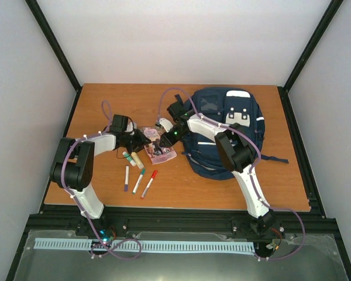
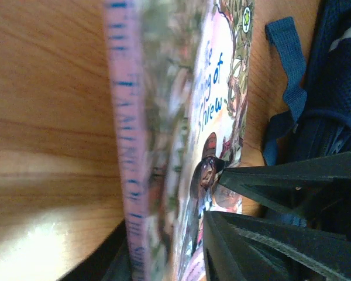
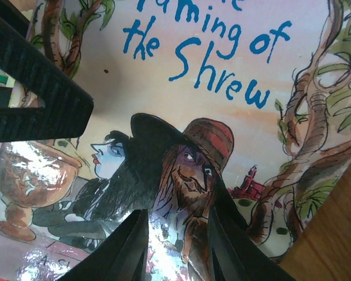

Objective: Pack the student bag
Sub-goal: Pick up the book from the center of the board.

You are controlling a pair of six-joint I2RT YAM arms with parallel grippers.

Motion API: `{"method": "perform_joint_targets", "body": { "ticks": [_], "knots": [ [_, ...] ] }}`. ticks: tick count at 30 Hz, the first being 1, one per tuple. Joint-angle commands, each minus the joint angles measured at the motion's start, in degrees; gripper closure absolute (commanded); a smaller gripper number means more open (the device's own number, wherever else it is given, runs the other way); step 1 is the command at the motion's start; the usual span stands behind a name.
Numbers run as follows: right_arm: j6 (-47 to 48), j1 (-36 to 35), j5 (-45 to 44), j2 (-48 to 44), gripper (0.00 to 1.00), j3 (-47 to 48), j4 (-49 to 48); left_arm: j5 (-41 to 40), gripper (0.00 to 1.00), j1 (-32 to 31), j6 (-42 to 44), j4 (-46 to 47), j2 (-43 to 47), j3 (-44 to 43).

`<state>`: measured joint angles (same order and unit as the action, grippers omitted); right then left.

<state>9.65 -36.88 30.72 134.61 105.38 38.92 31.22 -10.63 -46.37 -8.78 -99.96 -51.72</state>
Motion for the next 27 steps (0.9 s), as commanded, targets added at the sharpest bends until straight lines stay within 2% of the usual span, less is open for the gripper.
{"method": "perform_joint_targets", "body": {
  "ticks": [1,5,9,12,17,23,27],
  "knots": [
    [0.0,-0.7,-3.2,3.9,0.71,-2.1,3.9,3.9,0.77,-1.3,-1.5,3.7,3.0,-0.2],
    [0.0,-0.7,-3.2,3.3,0.7,-2.2,4.0,2.6,0.84,-1.3,-1.1,1.7,4.1,-0.7],
    [0.1,-0.7,-3.6,1.7,0.7,-2.2,3.8,1.0,0.85,-1.4,0.1,-0.3,5.3,-1.4],
    [0.1,-0.6,-4.4,-0.8,0.7,-2.2,3.7,-0.5,0.94,-1.4,1.6,-2.9,6.0,-2.4],
    [0.6,0.2,-5.4,-5.7,0.7,-2.4,3.9,-1.4,0.99,-1.4,3.1,-5.3,6.9,-3.6],
    [2.6,1.7,-6.5,-16.1,0.68,-4.8,4.6,-1.5,0.99,-1.3,4.4,-8.3,9.1,-5.5],
    [1.0,4.1,-7.5,-27.0,0.57,-9.9,1.3,-1.8,0.99,-1.4,6.9,-10.8,12.5,-7.6]
  ]
}}
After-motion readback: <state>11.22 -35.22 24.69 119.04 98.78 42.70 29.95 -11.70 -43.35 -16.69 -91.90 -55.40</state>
